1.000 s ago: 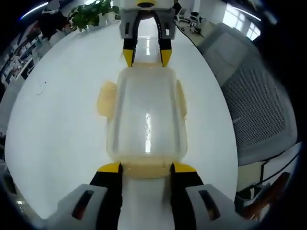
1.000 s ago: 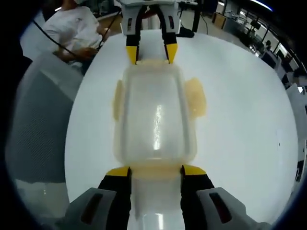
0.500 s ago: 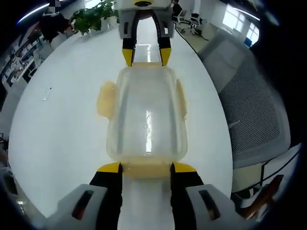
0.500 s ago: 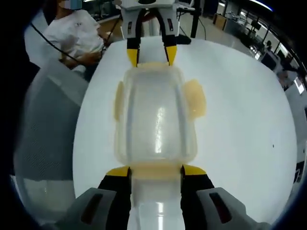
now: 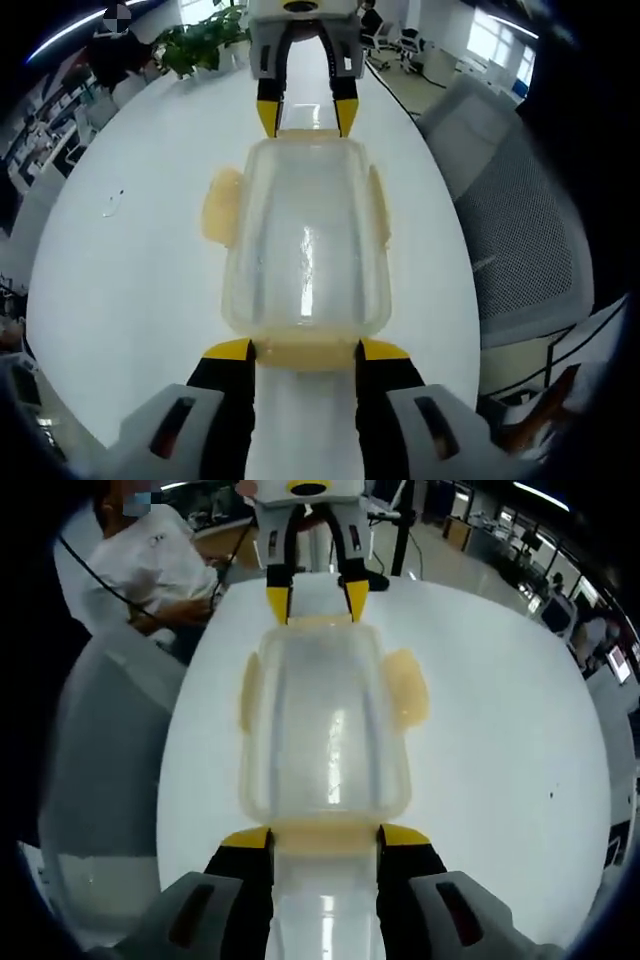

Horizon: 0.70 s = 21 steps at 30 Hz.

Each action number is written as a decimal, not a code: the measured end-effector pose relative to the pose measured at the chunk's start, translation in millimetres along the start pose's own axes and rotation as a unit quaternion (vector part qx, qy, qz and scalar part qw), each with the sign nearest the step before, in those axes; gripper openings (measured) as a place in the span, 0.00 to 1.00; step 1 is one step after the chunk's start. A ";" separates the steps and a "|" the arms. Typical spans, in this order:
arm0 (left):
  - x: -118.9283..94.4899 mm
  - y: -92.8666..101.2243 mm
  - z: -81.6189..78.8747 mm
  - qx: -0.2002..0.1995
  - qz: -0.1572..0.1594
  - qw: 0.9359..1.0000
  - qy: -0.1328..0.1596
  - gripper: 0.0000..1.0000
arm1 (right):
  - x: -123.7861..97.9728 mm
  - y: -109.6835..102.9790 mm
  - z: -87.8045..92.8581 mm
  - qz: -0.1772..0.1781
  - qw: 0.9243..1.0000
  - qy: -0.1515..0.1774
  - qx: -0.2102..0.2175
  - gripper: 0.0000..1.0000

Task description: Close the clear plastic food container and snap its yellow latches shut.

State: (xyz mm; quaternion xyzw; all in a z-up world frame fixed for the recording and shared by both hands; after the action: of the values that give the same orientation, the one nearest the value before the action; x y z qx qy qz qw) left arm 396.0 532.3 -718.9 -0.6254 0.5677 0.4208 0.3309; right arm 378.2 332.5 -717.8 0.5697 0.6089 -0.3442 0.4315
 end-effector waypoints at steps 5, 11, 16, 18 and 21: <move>0.4 2.0 -1.5 -0.004 0.000 1.000 -0.003 0.37 | -1.6 -1.2 0.5 0.001 1.000 0.000 -0.002 0.39; 3.7 5.2 -3.1 -0.005 -0.001 1.000 -0.006 0.38 | -1.6 -3.1 3.1 -0.005 1.000 -0.004 -0.004 0.39; 6.9 8.2 -7.0 -0.011 -0.003 1.000 -0.005 0.38 | -3.7 -3.8 6.9 -0.003 1.000 -0.009 -0.010 0.39; 7.2 9.3 -9.6 -0.011 -0.003 1.000 -0.004 0.38 | -5.2 -5.1 9.8 -0.002 1.000 -0.010 -0.012 0.39; 7.8 9.4 -14.1 -0.013 -0.004 1.000 -0.002 0.38 | -7.6 -5.2 14.7 0.002 1.000 -0.008 -0.013 0.39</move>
State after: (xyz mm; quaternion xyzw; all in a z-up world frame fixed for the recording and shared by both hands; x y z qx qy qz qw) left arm 388.9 515.1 -719.3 -0.6309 0.5589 0.4282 0.3259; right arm 374.8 315.5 -717.0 0.5623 0.6089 -0.3401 0.4442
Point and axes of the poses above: the point that each gripper's makers call its tool centre point, and the gripper's own axes: x roughly forward along the fingers, y roughly to its right, z roughly out of its underside, the point moved 5 cm from there along -x, roughly backward along the fingers, and after that the axes turned 13 degrees about -x, right-handed, at the moved point
